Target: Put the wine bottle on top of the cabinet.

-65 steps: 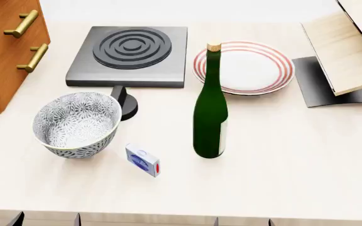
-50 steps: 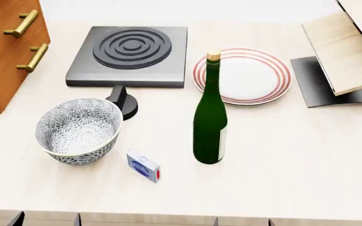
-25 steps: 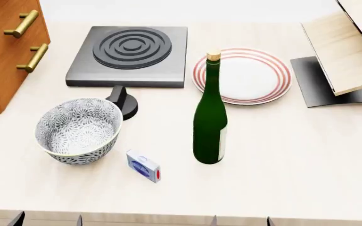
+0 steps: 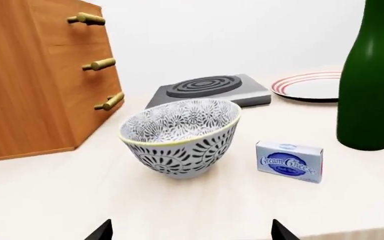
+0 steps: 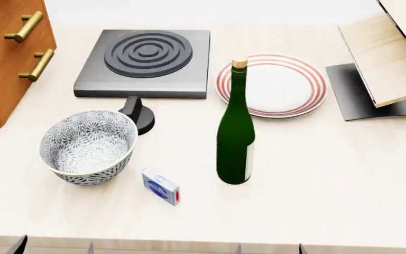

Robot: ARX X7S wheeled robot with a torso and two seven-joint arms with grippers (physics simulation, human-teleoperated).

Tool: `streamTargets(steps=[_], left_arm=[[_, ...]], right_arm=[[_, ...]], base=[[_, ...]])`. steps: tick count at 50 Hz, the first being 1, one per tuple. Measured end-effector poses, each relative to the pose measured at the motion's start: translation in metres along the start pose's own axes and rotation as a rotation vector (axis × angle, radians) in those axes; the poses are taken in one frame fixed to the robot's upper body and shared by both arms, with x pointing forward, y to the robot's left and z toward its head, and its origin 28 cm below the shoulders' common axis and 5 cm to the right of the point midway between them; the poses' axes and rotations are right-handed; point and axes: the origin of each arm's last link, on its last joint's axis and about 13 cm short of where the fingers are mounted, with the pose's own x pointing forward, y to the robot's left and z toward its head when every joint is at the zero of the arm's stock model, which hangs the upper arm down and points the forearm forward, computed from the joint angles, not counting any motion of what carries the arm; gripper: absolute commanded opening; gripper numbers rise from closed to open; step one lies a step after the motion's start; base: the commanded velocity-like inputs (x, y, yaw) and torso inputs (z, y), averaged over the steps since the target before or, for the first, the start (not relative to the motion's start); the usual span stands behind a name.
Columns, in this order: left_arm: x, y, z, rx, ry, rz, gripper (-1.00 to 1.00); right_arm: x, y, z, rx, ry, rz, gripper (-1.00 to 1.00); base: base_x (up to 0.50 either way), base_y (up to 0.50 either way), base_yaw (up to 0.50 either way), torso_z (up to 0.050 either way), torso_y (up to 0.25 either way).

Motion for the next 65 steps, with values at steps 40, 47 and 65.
streamTargets(steps=[40,47,65], left_arm=[[-0.024,0.001,0.093,0.062,-0.288,-0.004,1.00],[-0.032,0.000,0.115,0.052,-0.355,-0.017,1.00],[-0.052,-0.003,0.155,0.037,-0.490,-0.056,1.00]], right_arm=[[-0.019,0.011,0.098,-0.013,-0.273,0.074,1.00],[-0.025,0.013,0.116,-0.009,-0.324,0.090,1.00],[-0.039,0.016,0.147,-0.008,-0.415,0.120,1.00]], base=[[0.00,0.00,0.00,0.000,0.000],[0.00,0.00,0.00,0.000,0.000],[0.00,0.00,0.00,0.000,0.000]])
